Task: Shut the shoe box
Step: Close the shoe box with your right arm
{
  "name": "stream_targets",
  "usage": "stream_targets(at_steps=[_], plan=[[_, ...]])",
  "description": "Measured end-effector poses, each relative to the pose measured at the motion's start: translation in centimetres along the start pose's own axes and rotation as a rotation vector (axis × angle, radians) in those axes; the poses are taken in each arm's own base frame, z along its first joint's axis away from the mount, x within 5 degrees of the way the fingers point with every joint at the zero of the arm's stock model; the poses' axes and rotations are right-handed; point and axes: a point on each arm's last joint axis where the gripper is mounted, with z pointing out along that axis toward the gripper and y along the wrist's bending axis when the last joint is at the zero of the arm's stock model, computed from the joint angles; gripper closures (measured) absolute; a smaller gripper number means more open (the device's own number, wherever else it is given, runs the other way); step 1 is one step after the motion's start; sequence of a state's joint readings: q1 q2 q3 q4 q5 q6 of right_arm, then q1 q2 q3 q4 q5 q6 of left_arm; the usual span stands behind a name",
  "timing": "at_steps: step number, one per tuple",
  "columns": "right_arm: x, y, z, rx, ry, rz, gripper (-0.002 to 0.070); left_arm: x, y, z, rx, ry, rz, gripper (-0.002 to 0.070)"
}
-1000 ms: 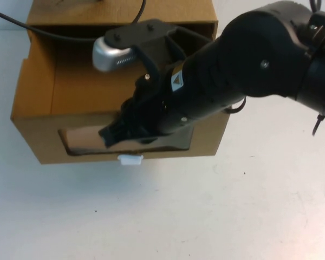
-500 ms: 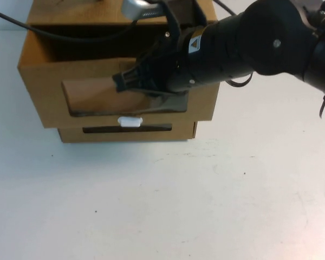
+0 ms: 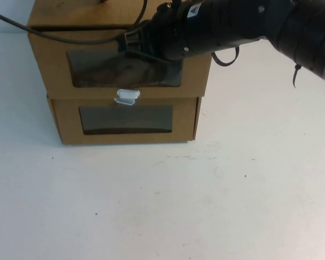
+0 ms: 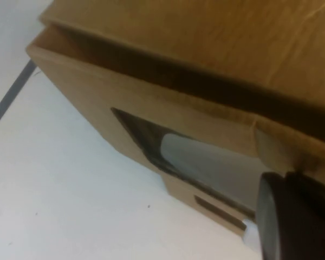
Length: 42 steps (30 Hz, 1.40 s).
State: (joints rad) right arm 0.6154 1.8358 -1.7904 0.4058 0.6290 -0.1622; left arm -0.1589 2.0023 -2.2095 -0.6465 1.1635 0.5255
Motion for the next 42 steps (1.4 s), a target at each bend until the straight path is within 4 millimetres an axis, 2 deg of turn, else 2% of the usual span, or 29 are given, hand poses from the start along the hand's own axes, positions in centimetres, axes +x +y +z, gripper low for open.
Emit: stream_targets(at_steps=[3,9,18,23,26,31,37,40,42], plan=[[-0.1,-0.4,0.8,0.005,-0.014,-0.001,0.0687,0.0,0.0,0.0,0.0,0.0,0.0,0.0677],[-0.5,-0.7,1.1,0.017,-0.07,-0.013,0.0687,0.0,0.2,-0.1,-0.009,-0.008,-0.001,0.0677],[-1.2,-2.2,1.9,0.057,-0.16,0.003,0.0687,-0.1,0.3,-0.2,-0.013,-0.009,-0.002,0.0677],[-1.2,-2.3,1.7,0.057,-0.157,0.007,0.0687,-0.1,0.1,-0.5,-0.01,-0.005,0.006,0.0677],[-1.4,-2.0,0.9,0.046,-0.136,0.003,0.0687,-0.3,-0.4,-1.4,-0.015,0.008,0.028,0.0677],[-2.1,-0.9,-2.6,0.039,-0.099,-0.053,0.0687,-1.7,-2.3,-4.8,-0.035,-0.031,0.091,0.0677],[-2.0,0.2,-7.0,0.063,0.011,-0.146,0.0687,-2.8,-6.0,-11.2,-0.11,-0.117,0.182,0.0677],[-1.8,0.6,-9.4,0.09,0.071,-0.186,0.0687,-2.2,-8.3,-14.7,-0.146,-0.155,0.218,0.0677],[-1.5,0.9,-11.5,0.12,0.097,-0.189,0.0687,-0.9,-10.0,-16.9,-0.174,-0.191,0.237,0.0677]])
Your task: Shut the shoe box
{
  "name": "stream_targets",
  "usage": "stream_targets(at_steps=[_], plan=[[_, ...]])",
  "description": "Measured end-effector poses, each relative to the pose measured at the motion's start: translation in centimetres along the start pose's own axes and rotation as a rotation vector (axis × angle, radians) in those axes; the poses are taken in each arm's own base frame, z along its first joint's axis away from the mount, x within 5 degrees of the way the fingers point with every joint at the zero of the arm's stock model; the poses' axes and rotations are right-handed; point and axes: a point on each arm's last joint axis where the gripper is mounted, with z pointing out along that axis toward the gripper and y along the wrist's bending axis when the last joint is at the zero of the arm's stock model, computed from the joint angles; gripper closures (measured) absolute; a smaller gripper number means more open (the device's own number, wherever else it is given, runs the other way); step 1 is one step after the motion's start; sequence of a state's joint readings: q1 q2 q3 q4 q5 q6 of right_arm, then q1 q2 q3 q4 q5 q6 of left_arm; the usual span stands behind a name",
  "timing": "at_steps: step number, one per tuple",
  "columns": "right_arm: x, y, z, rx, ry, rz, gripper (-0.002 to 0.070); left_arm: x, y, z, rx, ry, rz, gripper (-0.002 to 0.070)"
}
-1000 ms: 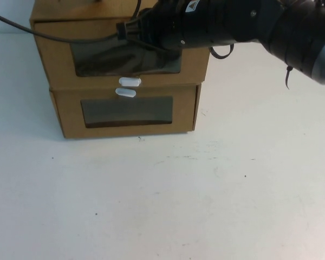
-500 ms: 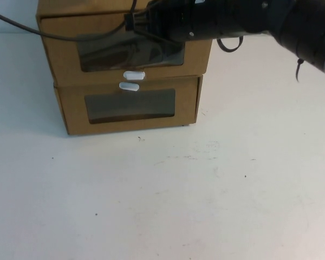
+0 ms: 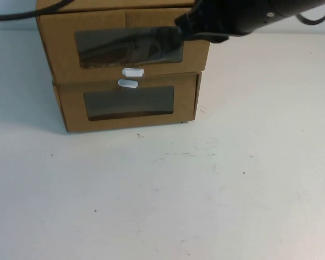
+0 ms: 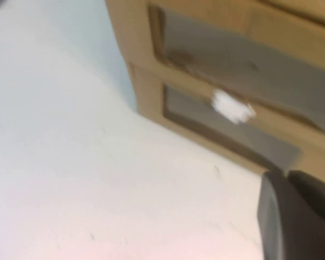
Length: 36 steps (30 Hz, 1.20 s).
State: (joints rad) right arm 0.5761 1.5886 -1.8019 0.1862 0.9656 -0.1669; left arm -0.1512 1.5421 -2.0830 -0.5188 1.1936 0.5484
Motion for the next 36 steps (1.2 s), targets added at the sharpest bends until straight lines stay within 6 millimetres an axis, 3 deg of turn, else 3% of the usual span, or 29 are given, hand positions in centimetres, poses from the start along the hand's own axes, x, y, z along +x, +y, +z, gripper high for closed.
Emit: stream_targets(at_steps=[4,9,15,20,26,36], plan=[[2.4,0.1,-4.6,0.082,0.002,0.044,0.0687,2.6,-3.2,-5.2,-0.106,-0.106,0.032,0.0677],[7.9,0.8,-10.4,0.133,-0.075,0.139,0.0687,10.2,-6.5,-9.0,-0.289,-0.291,0.003,0.0677],[16.1,1.5,-15.5,0.193,-0.214,0.235,0.0687,20.4,-10.4,-11.8,-0.442,-0.469,-0.009,0.0677],[21.6,1.5,-18.1,0.254,-0.372,0.244,0.0687,26.0,-12.3,-12.4,-0.493,-0.559,-0.001,0.0677],[27.2,1.1,-17.9,0.317,-0.53,0.282,0.0687,30.7,-12.8,-10.9,-0.515,-0.571,-0.014,0.0677],[31.2,1.2,-11.9,0.215,-0.594,0.283,0.0687,36.9,-12.2,-6.0,-0.495,-0.38,-0.084,0.0677]])
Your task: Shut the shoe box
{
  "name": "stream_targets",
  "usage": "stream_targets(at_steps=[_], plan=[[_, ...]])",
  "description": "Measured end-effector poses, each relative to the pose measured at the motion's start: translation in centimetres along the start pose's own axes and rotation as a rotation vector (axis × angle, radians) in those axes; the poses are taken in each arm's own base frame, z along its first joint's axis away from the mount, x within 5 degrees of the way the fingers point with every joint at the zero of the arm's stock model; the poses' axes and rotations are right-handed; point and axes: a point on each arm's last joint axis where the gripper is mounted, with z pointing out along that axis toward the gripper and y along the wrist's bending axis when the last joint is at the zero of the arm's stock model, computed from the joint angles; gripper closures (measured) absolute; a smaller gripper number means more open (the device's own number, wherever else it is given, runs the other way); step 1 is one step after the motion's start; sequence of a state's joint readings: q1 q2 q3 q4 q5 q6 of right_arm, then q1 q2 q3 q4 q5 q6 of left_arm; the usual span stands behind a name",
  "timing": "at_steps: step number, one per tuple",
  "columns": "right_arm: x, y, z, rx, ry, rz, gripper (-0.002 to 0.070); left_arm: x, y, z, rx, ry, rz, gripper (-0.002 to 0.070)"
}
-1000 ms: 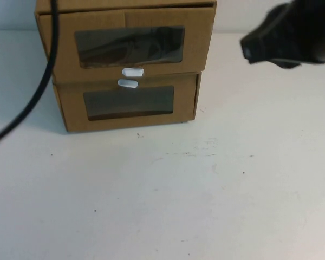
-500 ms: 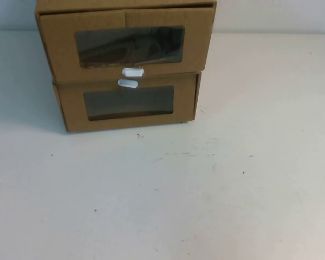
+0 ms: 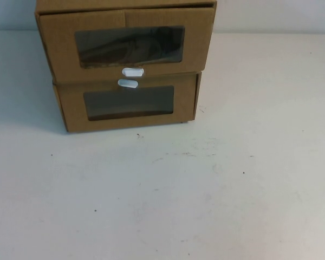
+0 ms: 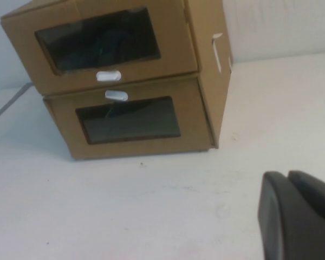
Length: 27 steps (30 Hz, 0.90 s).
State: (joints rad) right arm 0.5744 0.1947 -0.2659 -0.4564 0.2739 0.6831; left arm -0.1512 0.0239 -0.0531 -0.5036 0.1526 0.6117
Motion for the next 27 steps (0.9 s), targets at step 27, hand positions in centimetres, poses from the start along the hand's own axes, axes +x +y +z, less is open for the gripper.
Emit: stream_targets(at_steps=[27], plan=[[4.0,-0.6,1.2,-0.002,0.106,-0.016,0.0687,3.0,-0.5,0.3,0.038,0.118,-0.008,0.0677]])
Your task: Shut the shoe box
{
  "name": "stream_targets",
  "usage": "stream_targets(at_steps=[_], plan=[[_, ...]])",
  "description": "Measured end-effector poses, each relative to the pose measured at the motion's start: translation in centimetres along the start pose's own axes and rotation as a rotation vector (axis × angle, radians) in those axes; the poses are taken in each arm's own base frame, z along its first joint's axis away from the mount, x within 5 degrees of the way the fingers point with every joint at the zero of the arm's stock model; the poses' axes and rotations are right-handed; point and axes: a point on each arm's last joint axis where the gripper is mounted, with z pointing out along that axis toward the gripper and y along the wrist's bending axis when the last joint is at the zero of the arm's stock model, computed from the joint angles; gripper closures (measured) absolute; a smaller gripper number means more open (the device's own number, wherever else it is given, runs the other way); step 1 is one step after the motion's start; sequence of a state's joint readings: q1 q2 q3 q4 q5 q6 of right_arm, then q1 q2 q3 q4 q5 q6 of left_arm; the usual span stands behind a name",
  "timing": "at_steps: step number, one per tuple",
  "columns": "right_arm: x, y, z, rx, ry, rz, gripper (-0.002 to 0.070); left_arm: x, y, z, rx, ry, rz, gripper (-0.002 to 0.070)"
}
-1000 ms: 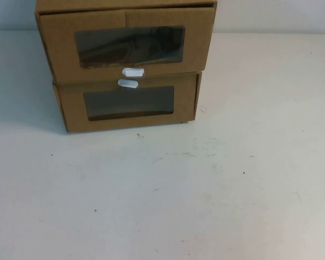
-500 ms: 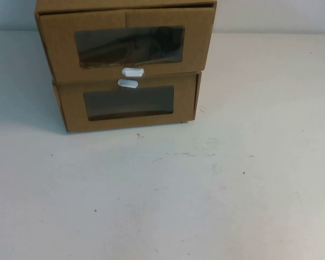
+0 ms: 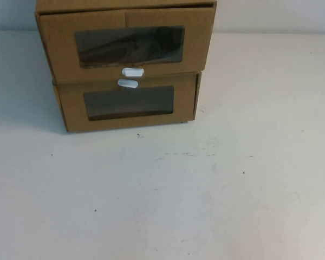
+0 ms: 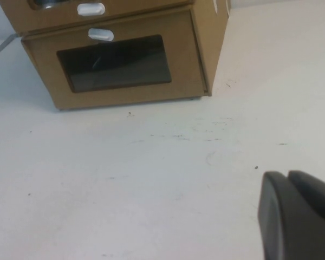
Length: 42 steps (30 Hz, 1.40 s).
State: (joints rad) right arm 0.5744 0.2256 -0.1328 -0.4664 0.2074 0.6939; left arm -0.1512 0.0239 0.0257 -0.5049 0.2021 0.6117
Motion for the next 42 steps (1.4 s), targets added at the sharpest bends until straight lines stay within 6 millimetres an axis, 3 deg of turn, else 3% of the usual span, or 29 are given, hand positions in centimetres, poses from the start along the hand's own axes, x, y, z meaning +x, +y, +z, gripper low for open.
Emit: stream_targets(at_steps=[5,9,13,19,24,37,42], plan=[[0.3,-0.3,0.0,0.038,0.033,-0.032,0.0687,0.0,0.0,0.0,0.001,0.001,0.0,0.0677],[0.7,-1.5,-0.3,0.173,0.07,-0.007,0.0687,0.0,0.0,0.0,0.001,0.001,0.0,0.0677],[1.3,-2.8,-0.6,0.339,-0.008,0.017,0.0687,0.0,0.0,0.0,0.001,0.001,0.0,0.0677],[2.7,-3.6,-1.1,0.455,-0.192,0.01,0.0687,0.0,0.0,0.0,0.001,0.001,0.0,0.0677],[2.4,-3.3,-1.8,0.456,-0.287,-0.007,0.0687,0.0,0.0,0.0,0.001,0.001,0.0,0.0677],[2.8,-3.4,-1.8,0.45,-0.271,0.029,0.0687,0.0,0.0,0.0,0.001,0.001,0.0,0.0677],[3.7,-3.2,-1.5,0.432,-0.151,-0.029,0.0687,0.0,0.0,0.0,0.001,0.001,0.0,0.0677]])
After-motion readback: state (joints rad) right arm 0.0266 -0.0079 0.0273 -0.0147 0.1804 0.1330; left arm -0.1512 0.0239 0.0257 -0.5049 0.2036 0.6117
